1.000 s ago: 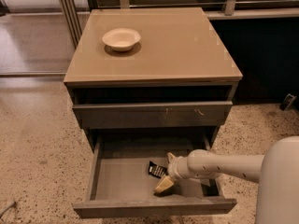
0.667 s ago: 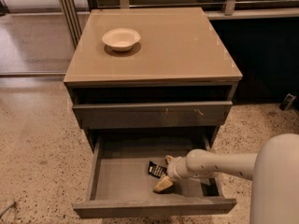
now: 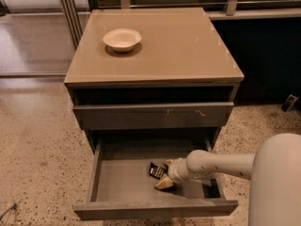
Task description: Pick rxbar chocolate from middle drawer and place on counter
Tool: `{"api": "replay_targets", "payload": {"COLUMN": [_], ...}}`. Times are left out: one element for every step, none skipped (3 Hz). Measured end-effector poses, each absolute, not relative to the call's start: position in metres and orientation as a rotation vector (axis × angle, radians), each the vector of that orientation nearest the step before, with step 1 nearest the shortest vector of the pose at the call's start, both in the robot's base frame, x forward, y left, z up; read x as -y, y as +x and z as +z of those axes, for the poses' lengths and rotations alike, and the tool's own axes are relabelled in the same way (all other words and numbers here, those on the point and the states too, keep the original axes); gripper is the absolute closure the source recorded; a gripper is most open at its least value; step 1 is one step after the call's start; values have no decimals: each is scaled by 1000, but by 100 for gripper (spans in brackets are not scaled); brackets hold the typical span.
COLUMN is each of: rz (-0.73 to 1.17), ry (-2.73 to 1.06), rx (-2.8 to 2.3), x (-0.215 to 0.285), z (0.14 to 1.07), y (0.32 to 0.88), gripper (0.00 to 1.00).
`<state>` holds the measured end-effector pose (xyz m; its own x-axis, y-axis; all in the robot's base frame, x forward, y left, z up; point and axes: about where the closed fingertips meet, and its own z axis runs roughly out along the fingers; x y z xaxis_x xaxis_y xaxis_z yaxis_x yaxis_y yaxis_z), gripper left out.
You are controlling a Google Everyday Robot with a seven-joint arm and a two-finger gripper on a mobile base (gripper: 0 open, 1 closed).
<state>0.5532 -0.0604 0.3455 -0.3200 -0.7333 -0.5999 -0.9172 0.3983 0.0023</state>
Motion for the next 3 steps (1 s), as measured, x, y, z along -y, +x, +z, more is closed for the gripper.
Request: {"api": "replay_targets", "payload": {"rz": [476, 479, 480], "ry": [-1413, -1427, -1427], "rx": [-2147, -2136, -2136], "x": [60, 56, 56], "z": [351, 359, 359], "y": [551, 549, 549], "gripper": [76, 100, 100]}}
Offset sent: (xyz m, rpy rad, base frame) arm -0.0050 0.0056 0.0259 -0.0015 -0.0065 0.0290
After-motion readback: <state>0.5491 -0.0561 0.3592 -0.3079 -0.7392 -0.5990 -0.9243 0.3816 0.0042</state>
